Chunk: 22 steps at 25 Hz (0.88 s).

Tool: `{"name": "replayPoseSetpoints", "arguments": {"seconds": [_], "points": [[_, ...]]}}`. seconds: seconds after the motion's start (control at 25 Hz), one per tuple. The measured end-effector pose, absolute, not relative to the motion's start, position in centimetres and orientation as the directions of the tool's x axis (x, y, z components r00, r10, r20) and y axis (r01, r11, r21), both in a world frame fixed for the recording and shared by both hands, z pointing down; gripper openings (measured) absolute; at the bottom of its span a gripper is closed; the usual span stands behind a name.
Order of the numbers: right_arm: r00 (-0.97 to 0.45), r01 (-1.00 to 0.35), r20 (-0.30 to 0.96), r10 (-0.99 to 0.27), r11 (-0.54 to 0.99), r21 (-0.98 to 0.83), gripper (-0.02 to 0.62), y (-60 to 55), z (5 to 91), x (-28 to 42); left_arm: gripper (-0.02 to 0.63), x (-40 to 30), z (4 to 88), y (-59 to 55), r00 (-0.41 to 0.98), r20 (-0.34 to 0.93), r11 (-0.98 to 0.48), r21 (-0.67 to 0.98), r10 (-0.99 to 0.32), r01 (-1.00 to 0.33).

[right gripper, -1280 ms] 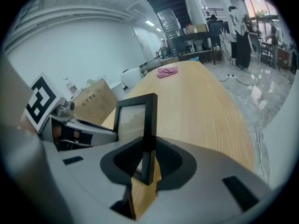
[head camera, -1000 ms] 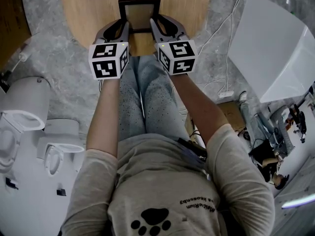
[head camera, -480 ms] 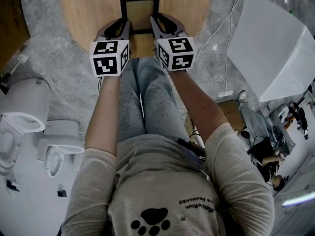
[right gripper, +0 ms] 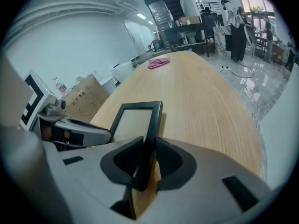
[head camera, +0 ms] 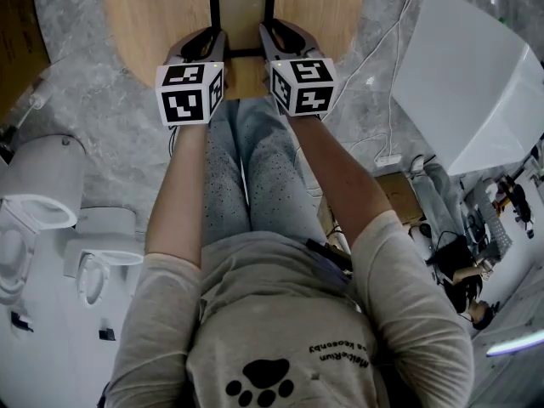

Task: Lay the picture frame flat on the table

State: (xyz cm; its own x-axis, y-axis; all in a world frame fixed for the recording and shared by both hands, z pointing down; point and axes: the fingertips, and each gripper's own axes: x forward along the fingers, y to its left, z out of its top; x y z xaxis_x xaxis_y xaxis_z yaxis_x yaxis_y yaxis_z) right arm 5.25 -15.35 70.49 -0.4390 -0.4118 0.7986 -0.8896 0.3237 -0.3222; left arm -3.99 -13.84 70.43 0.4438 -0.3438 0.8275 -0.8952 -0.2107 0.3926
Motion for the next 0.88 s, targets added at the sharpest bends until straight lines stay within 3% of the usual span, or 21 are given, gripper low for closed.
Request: {"name": "replayPoseSetpoints", "arguments": {"seconds": [0.48, 0.72, 0.8, 0.88], "points": [[-0.439, -0.889, 0.811, -0.387, 0.317, -0.33, 0.086, -15.3, 71.5, 5.0, 0.069, -4.1, 71.3, -13.8, 0.438, 0.835, -0.192, 0.395, -0.334, -0.898], [-0.413, -0.887, 0.815, -0.407, 0.383, -0.259, 0.094, -15.2, 71.0, 5.2, 0.069, -4.1, 71.5, -13.6, 0.435, 0.835, -0.187, 0.394, -0.337, -0.9], [-0.396, -0.893, 0.813, -0.426, 0.387, -0.232, 0.032, -15.1, 70.6, 5.5, 0.069, -4.1, 71.5, -13.7, 0.433, 0.835, -0.187, 0.391, -0.339, -0.901], [-0.398, -0.894, 0.812, -0.427, 0.381, -0.237, 0.023, -14.8, 70.5, 5.7, 0.069, -4.2, 71.4, -13.8, 0.429, 0.836, -0.186, 0.388, -0.342, -0.903]]}}
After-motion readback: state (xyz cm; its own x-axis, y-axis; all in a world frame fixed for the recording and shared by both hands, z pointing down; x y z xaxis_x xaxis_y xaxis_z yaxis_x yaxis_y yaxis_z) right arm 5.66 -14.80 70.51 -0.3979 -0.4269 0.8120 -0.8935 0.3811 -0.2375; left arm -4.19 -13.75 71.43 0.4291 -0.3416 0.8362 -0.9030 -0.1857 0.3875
